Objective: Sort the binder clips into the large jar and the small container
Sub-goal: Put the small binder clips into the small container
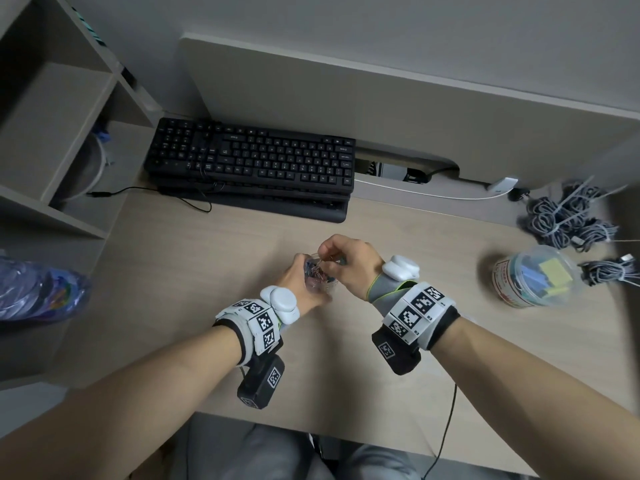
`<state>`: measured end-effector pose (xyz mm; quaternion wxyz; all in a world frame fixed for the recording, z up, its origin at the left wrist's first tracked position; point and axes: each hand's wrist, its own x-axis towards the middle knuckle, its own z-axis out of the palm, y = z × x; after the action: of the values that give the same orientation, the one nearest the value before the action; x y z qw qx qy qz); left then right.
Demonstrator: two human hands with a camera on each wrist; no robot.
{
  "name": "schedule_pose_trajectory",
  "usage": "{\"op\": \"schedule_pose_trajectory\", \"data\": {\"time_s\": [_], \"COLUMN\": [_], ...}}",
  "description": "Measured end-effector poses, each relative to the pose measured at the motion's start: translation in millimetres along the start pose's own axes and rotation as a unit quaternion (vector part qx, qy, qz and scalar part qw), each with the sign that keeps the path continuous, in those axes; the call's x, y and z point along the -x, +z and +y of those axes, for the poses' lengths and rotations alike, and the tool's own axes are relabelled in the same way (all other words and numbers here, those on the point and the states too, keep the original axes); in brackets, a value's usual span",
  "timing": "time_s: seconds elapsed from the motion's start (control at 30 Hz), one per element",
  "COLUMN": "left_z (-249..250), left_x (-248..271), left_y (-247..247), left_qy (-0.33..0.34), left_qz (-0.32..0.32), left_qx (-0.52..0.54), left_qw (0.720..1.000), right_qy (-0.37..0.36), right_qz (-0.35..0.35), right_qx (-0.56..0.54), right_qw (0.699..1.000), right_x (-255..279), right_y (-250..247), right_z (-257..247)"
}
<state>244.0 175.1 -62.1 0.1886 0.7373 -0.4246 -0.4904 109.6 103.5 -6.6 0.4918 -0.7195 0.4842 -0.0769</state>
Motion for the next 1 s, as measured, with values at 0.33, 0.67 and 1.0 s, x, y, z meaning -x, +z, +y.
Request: {"op": "schedule_pose_trajectory", "data": {"time_s": [0.33, 0.67, 1.0], "left_z": [3.0, -15.6, -40.0], "left_x": [0.9, 8.4, 16.1], "left_y": [-4.9, -35.2, -51.2], "left_qy": [0.024, 0.015, -0.013], "left_qz": [0.025, 0.087, 0.091], "left_qx": [-0.036, -0.044, -0.065], "left_qw": [0.999, 0.995, 0.994], "right_qy": [-0.011, 0.146, 0.108], "right_qz": [0.030, -0.088, -0.144], "right_qx": [0.014, 0.327, 0.376], "right_qw": [0.999, 0.929, 0.909], "right_x": [-5.1, -43.2, -66.7], "right_y": [-13.9, -5.1, 27.1], "right_z": [-11.7, 50.4, 65.2]}}
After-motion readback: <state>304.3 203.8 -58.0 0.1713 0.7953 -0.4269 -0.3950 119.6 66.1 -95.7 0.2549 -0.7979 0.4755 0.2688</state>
